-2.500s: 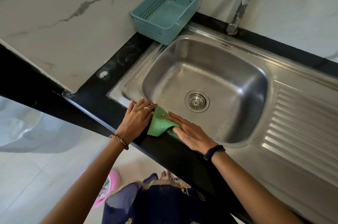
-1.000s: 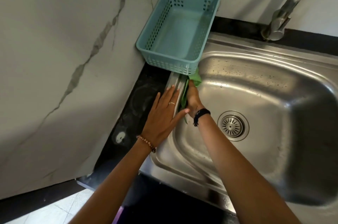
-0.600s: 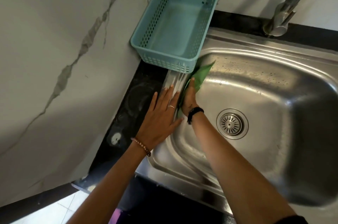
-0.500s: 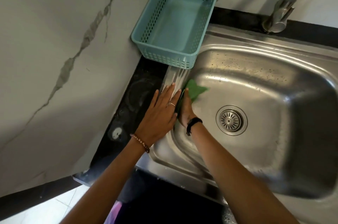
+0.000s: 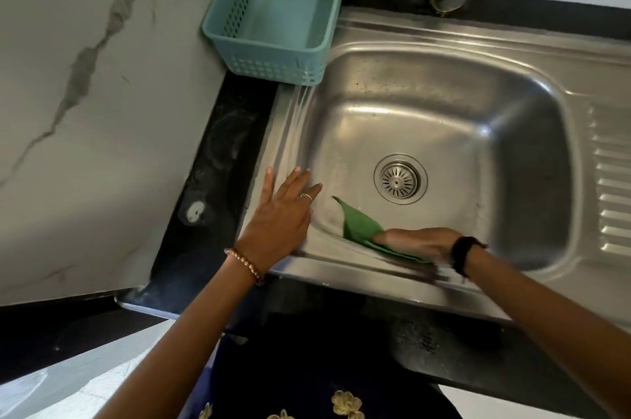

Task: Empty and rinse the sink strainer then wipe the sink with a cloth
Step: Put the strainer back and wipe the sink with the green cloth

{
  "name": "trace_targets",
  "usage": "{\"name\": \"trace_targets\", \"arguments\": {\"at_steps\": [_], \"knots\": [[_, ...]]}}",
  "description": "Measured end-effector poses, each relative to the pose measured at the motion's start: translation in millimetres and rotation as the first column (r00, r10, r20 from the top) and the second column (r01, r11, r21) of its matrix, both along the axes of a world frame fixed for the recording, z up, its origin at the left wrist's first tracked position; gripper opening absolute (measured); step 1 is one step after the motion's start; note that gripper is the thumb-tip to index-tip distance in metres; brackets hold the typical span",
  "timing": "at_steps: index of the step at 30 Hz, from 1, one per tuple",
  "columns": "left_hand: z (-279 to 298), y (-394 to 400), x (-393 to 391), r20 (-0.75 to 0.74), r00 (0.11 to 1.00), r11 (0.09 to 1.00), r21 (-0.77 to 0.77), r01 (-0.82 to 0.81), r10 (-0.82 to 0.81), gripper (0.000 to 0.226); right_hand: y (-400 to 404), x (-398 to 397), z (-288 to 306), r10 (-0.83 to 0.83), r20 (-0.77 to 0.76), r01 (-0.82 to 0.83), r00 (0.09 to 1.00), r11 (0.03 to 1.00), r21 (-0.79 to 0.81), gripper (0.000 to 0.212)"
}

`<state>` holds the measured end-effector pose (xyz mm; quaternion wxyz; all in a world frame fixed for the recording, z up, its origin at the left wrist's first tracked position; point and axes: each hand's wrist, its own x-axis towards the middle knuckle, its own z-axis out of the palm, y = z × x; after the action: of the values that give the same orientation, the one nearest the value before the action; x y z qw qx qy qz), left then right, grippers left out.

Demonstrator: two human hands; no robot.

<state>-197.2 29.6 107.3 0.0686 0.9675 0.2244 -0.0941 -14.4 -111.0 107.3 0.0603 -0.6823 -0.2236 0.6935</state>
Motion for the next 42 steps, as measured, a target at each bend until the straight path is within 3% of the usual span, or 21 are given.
{"name": "trace_targets", "arguments": {"at_steps": [3,5,9,13,19,23,27,29,34,36,38,42], "knots": [[-1.2,-2.2,0.6,-0.022,1.0,1.0,0.011,0.012,-0.011,0.048,-40.4,36.0,11.6,-0.027,0.2,0.059,0.979,0.986,-0.153,0.084],[-1.9,-1.9,0.7,-0.035,0.999,1.0,0.005,0.012,-0.012,0.048,-47.7,48.0,17.1,0.039,0.302,0.034,0.952,0.972,-0.232,0.086],[0.2,-4.1,-1.1,-0.075,0.997,0.999,0.001,0.034,-0.034,0.049,-29.2,34.3,9.8,0.036,0.182,0.009,0.983,0.971,-0.24,0.075],[3.1,-10.9,-3.4,-0.07,0.998,1.0,-0.017,0.01,-0.011,0.051,1.0,-8.7,-4.3,0.031,0.273,0.004,0.962,0.992,-0.125,0.074],[6.6,-23.8,-3.0,-0.008,0.997,0.989,-0.12,-0.083,0.083,0.048,61.5,-49.6,-8.9,0.027,0.001,-0.027,1.0,0.991,0.128,0.051],[5.3,-33.9,2.4,-0.003,0.991,0.965,-0.228,-0.131,0.133,0.055,44.2,-38.3,-19.1,0.007,0.091,-0.009,0.996,1.0,0.023,0.062],[5.0,-55.8,24.1,-0.079,0.996,0.953,-0.297,-0.065,0.044,0.06,-2.5,-5.1,-19.3,0.058,0.151,-0.051,0.987,0.998,-0.045,0.094],[5.5,-69.8,41.3,-0.133,0.991,0.918,-0.388,-0.078,0.027,0.058,-35.5,23.0,-17.5,0.118,0.186,-0.101,0.976,0.99,-0.1,0.099],[9.8,-101.9,75.3,-0.219,0.976,0.853,-0.508,-0.12,0.006,0.057,-98.8,97.8,3.3,0.285,0.282,-0.205,0.916,0.938,-0.279,0.068],[11.2,-115.3,82.4,-0.232,0.973,0.864,-0.486,-0.134,0.02,0.056,-101.4,106.9,11.6,0.29,0.343,-0.213,0.893,0.946,-0.246,0.05],[11.6,-127.7,85.9,-0.216,0.974,0.877,-0.452,-0.164,0.071,0.06,-94.8,99.1,13.0,0.281,0.305,-0.223,0.91,0.952,-0.21,0.028],[12.0,-142.3,87.3,-0.122,0.973,0.906,-0.359,-0.226,0.194,0.082,-73.9,66.8,-6.2,0.219,0.185,-0.214,0.958,0.976,-0.049,0.055]]}}
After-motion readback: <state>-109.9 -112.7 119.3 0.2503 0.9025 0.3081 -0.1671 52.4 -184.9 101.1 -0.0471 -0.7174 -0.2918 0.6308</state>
